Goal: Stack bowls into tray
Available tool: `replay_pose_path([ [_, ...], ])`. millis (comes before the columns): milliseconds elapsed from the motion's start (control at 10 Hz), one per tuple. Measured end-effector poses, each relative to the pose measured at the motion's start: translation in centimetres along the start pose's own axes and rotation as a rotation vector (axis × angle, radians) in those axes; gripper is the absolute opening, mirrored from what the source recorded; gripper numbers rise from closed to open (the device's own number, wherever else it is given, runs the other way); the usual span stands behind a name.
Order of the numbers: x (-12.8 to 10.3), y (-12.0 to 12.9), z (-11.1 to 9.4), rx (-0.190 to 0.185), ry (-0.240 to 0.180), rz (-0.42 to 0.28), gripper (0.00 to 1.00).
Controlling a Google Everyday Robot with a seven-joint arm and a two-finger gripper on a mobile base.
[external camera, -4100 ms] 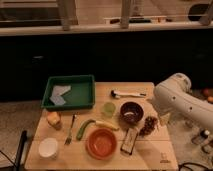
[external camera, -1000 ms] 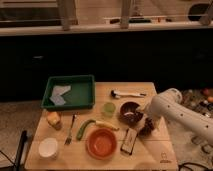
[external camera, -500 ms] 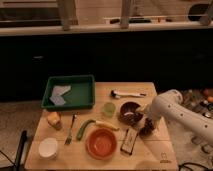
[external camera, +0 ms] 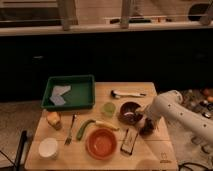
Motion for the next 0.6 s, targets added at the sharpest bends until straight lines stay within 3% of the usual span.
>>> replay_pose_path([
  [200,-0.1,0.2,0.2,-0.015,0.006,-0.005,0.8],
  [600,-1.0,-1.0,-1.5,-0.1,0.075,-0.056,0.8],
])
